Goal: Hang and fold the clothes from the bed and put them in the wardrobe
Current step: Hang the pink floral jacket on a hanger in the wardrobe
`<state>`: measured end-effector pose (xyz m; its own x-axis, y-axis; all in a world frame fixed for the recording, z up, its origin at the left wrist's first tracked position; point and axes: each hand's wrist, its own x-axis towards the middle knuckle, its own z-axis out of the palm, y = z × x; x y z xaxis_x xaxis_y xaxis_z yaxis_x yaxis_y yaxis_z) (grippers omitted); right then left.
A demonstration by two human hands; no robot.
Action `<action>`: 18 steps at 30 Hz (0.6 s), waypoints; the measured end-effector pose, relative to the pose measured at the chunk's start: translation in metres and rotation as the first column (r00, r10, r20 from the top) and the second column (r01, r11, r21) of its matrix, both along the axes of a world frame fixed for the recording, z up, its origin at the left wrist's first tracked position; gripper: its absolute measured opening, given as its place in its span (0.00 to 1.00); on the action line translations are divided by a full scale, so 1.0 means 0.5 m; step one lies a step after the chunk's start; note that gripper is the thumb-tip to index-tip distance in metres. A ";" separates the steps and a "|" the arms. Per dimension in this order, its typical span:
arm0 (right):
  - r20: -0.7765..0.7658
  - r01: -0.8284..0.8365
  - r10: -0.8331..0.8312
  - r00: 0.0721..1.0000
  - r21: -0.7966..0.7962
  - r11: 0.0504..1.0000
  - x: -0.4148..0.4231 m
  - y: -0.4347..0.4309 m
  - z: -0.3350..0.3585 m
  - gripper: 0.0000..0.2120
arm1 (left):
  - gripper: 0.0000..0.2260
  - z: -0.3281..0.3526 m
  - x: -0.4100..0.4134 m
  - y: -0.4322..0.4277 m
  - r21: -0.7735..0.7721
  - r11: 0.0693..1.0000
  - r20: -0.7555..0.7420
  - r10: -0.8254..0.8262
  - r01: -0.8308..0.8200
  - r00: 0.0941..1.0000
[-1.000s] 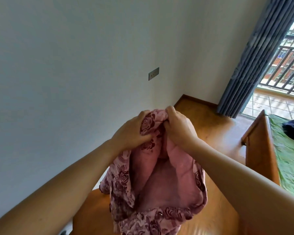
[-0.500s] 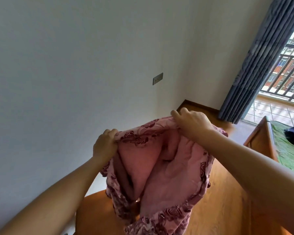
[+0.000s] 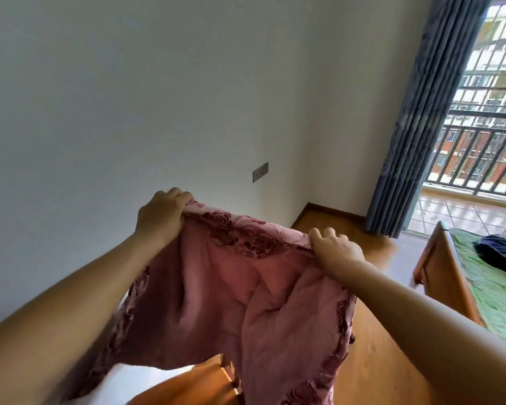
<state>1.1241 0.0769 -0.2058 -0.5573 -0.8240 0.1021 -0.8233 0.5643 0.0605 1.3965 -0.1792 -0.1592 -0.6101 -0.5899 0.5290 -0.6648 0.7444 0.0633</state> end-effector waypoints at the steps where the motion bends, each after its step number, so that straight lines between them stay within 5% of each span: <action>1: 0.016 0.009 -0.008 1.000 -0.067 0.998 -0.009 0.001 0.014 0.17 | 0.16 0.004 0.008 0.001 -0.014 1.000 0.017 0.004 -0.004 1.000; 7: 0.018 0.087 -0.090 0.996 -0.485 0.870 -0.054 -0.007 0.149 0.11 | 0.17 0.083 0.018 -0.006 -0.034 0.999 0.008 -0.019 0.019 1.000; 18: -0.384 -0.059 -0.136 0.913 -0.456 0.888 -0.132 0.025 0.574 0.05 | 0.05 0.482 -0.084 0.003 -0.238 0.970 -0.060 -0.063 0.047 0.996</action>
